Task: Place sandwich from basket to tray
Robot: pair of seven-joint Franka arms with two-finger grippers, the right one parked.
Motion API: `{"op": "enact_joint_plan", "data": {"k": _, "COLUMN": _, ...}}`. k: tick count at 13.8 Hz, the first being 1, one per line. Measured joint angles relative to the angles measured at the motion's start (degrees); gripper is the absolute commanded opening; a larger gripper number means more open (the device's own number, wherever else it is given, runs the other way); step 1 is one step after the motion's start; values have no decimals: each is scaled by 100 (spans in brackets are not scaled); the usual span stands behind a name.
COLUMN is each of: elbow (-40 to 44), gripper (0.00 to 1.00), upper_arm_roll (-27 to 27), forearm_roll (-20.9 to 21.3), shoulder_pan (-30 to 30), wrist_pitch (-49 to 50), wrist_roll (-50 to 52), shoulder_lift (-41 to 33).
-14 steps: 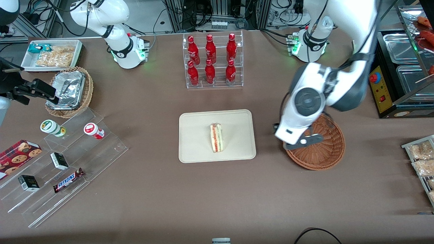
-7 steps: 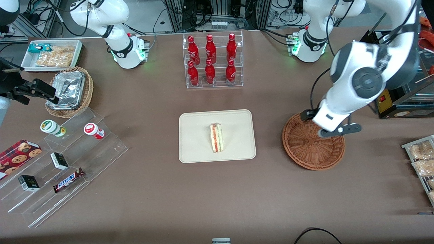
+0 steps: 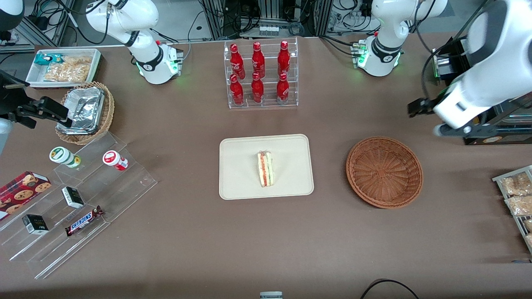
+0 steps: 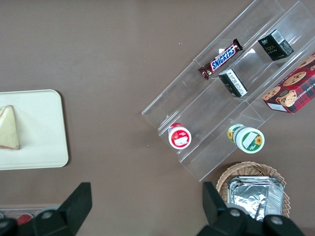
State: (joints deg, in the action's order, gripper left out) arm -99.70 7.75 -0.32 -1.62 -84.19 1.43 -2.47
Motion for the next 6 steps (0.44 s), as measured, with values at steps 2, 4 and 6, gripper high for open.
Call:
{"op": "enact_joint_plan", "data": {"k": 2, "elbow": 228, "gripper": 100, "upper_arm_roll": -98, "forearm_roll": 1, "shoulder_pan": -85, "wrist_pitch": 114, "wrist_roll": -170, "shoulder_lift": -92}}
{"op": "enact_joint_plan", "data": {"k": 4, "elbow": 336, "gripper": 100, "upper_arm_roll": -289, "forearm_roll": 1, "shoulder_pan": -90, "wrist_pitch": 119, "wrist_roll": -210, "shoulder_lift": -117}}
{"op": "enact_joint_plan", "data": {"k": 6, "elbow": 346, "gripper": 100, "upper_arm_roll": -419, "forearm_roll": 1, "shoulder_pan": -91, "wrist_pitch": 88, "wrist_roll": -228, "shoulder_lift": -115}}
